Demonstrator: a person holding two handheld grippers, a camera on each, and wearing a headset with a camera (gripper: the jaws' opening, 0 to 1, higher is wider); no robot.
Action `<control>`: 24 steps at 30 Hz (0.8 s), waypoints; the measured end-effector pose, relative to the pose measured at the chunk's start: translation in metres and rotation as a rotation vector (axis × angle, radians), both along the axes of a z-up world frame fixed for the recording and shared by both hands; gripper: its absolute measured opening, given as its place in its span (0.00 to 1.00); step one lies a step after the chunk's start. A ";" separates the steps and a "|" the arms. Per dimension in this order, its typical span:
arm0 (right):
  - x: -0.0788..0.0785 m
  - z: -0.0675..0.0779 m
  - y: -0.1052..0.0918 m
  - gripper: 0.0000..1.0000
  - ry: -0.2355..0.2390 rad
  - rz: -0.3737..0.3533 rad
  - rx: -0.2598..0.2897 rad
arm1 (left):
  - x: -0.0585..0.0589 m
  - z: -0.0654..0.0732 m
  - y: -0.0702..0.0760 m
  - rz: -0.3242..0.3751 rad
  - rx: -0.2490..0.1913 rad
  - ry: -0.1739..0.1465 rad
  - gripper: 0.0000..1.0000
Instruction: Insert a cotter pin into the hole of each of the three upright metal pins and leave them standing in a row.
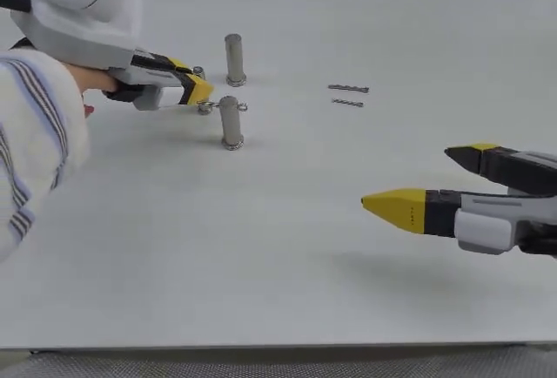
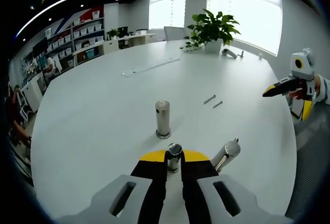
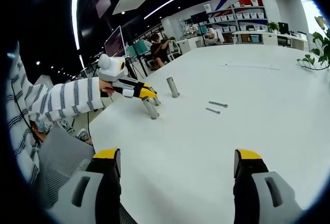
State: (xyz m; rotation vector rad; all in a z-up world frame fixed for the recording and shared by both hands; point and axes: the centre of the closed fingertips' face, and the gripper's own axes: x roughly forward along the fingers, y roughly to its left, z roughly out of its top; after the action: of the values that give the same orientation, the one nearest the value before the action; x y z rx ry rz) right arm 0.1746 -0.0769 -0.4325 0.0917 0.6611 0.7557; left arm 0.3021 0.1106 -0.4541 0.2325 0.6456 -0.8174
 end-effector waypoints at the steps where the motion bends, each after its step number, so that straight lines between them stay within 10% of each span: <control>1: 0.000 0.000 0.000 0.89 -0.003 -0.001 -0.002 | 0.000 0.000 0.000 -0.001 0.004 -0.006 0.05; 6: 0.002 0.003 0.000 0.90 -0.012 0.002 -0.001 | -0.001 0.004 0.003 -0.061 0.076 -0.078 0.05; 16: 0.000 0.004 0.004 0.90 -0.020 0.020 0.003 | -0.014 0.050 0.009 -0.143 0.014 -0.189 0.05; 24: -0.003 0.006 0.006 0.89 -0.026 0.034 0.004 | -0.054 0.080 0.002 -0.255 0.019 -0.223 0.05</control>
State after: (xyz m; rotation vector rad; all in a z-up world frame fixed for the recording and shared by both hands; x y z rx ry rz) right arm 0.1716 -0.0714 -0.4262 0.0743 0.6383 0.7892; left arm 0.2485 0.1128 -0.3736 0.4233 0.4186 -1.0129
